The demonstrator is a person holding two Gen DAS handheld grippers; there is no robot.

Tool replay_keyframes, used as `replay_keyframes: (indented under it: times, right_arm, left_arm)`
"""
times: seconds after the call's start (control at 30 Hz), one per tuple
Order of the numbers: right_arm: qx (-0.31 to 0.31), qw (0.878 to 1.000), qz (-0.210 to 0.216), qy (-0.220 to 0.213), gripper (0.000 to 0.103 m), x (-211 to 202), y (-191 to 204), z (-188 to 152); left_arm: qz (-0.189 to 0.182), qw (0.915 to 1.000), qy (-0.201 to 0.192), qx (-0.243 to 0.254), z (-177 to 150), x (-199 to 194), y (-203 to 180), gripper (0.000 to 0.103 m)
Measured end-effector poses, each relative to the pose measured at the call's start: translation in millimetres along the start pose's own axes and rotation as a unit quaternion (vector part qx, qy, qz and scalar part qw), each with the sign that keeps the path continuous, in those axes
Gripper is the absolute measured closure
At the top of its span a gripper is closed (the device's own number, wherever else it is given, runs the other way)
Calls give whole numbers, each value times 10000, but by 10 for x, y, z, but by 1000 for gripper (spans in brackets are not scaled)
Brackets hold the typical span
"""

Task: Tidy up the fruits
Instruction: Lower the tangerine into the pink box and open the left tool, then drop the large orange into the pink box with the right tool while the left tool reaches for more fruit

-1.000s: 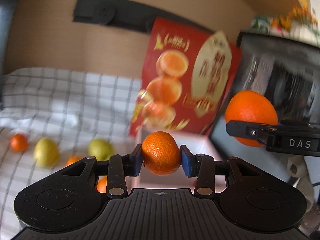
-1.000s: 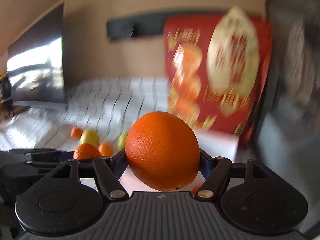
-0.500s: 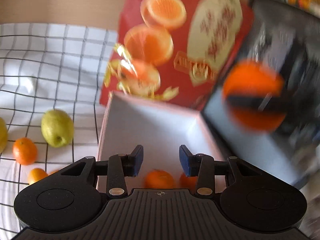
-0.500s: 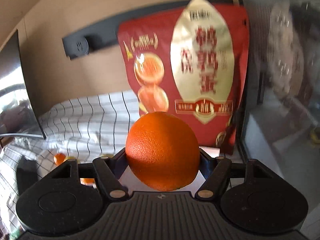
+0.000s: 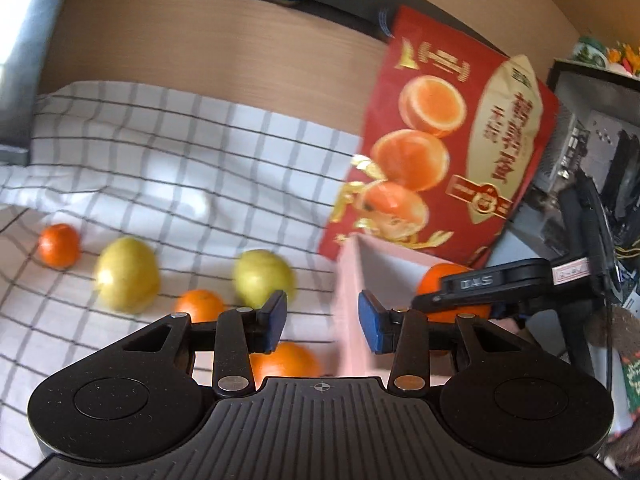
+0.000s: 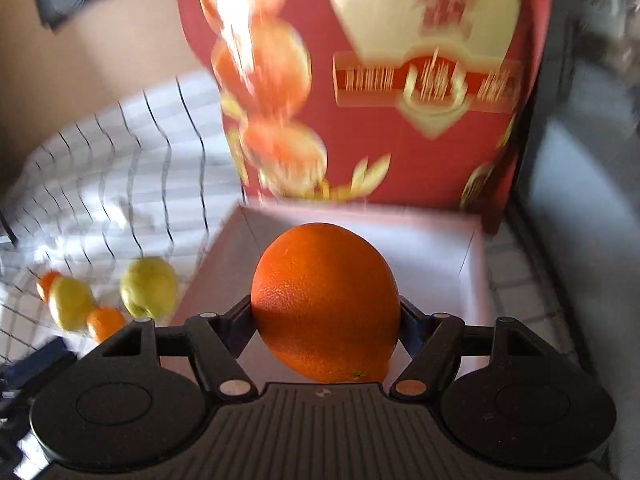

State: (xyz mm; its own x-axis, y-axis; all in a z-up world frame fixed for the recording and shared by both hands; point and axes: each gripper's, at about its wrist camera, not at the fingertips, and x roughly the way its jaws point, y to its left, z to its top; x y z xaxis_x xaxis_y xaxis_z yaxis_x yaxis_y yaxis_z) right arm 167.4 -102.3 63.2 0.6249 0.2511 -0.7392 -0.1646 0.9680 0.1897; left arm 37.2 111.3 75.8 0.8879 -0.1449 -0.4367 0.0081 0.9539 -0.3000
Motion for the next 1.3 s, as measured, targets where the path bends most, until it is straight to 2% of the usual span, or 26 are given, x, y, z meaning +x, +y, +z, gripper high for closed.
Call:
replay_keyframes:
  times: [0.03,0.13,0.23,0.3,0.33,0.37,0.4,0.43,0.53,0.67,0.73,0.8,0.83,0.87,0.9,0.97,1.13,1.3]
  right_arm:
    - [33,9999,27,157,30,76,-3,-12]
    - [42,9997,215,126,29,34,27,-29]
    - [-209,9997,-70,55,29,-65,155,-36]
    - [-421,9982,-103,-412,29,-226,237,-25]
    - [-587,9955,-98,-740,27,-340,295,-34]
    - [-704,9922,-81,-1028,24,-447,343,-49]
    - [-774,9888,-58,-1271,22,-547,392,-60]
    - [-844,9856,-41,-1464,19,-636,430,-73]
    - [-1289,9772,96,-1685,18,-792,700,-154]
    - [-2014,9658,441,-1573,18,-719,1157,-382]
    - [-2279,9628,629,-1308,19,-576,1383,-489]
    - [-2402,9622,725,-1056,26,-426,1560,-573]
    - [-2482,9615,757,-904,34,-338,1644,-602]
    - [-2559,9609,756,-745,41,-244,1729,-633]
    - [-2609,9607,721,-618,42,-165,1795,-667]
    - [-2693,9604,580,-422,43,-15,1893,-709]
    - [-2758,9602,310,-311,43,177,1958,-748]
    - [-2734,9551,1137,-81,45,-45,1832,-678]
  left_arm:
    - [32,10000,-37,-73,-15,-33,118,59]
    - [193,9974,-333,-602,-82,-138,554,59]
    - [193,9864,-732,-1459,-191,-195,947,59]
    - [156,9777,-1055,-1807,-323,-213,1151,59]
    - [236,9751,-1038,-1948,-378,-188,1232,59]
    - [312,9729,-800,-2146,-360,-160,1293,59]
    - [254,9697,-751,-2311,-337,-157,1350,59]
    - [159,9679,-862,-2355,-332,-177,1371,59]
    - [308,9728,-937,-2096,-293,-216,1314,59]
    - [835,9790,-993,-1574,-270,-244,1172,59]
    - [1181,9762,-1155,-1408,-274,-304,1135,59]
    - [1416,9713,-1310,-1389,-293,-343,1144,59]
    - [1482,9693,-1367,-1409,-294,-364,1159,59]
    - [1500,9680,-1396,-1448,-293,-379,1178,59]
    - [1479,9680,-1377,-1488,-291,-378,1195,59]
    - [1440,9698,-1284,-1490,-283,-356,1202,59]
    - [1304,9756,-1169,-1321,-287,-323,1137,59]
    - [1198,9794,-1107,-1193,-299,-297,1077,59]
